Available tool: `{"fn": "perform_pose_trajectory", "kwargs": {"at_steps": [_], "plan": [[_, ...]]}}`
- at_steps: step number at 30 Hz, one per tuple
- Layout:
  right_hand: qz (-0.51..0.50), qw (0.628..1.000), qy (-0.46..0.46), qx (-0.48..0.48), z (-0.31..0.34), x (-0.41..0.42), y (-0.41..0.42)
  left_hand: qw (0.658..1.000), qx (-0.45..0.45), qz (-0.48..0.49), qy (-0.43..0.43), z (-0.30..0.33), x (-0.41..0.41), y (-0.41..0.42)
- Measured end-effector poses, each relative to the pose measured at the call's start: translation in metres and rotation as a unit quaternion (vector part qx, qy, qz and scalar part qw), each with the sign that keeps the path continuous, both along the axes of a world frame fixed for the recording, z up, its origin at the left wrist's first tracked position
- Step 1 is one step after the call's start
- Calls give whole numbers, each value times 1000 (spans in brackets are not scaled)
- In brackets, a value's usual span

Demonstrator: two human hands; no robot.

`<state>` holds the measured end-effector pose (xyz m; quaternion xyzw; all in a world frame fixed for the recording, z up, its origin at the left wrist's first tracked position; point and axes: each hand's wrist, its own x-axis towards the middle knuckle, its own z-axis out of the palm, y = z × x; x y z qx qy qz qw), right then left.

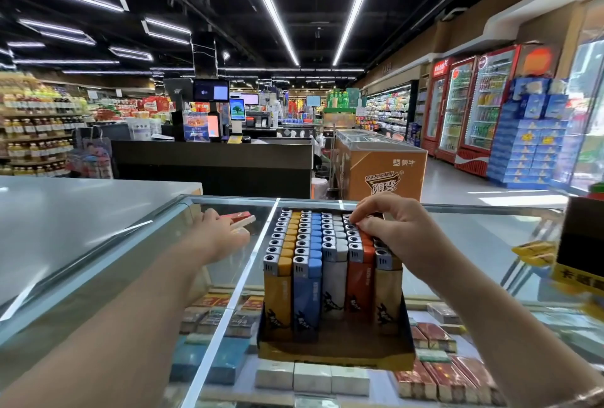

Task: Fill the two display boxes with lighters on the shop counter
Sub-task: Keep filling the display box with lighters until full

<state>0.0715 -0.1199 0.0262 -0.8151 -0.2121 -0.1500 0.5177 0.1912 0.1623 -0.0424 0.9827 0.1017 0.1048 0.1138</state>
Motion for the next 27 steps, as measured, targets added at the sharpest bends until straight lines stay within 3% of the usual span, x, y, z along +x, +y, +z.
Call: {"fn": "perform_pose_trajectory", "kwargs": {"at_steps": [4, 9, 18, 27], "plan": [[-1, 1000, 2, 8, -1, 0, 0, 997, 68, -20, -10, 0, 2, -2], [5, 1000, 8, 15, -2, 3, 0, 998, -28, -63, -9, 7, 1, 6], [-1, 1000, 0, -1, 1, 2, 1, 985, 132, -83, -74, 16, -15, -10], [-8, 1000, -8, -13, 2, 1, 1, 994, 100, -42, 6, 28, -30, -19]]}}
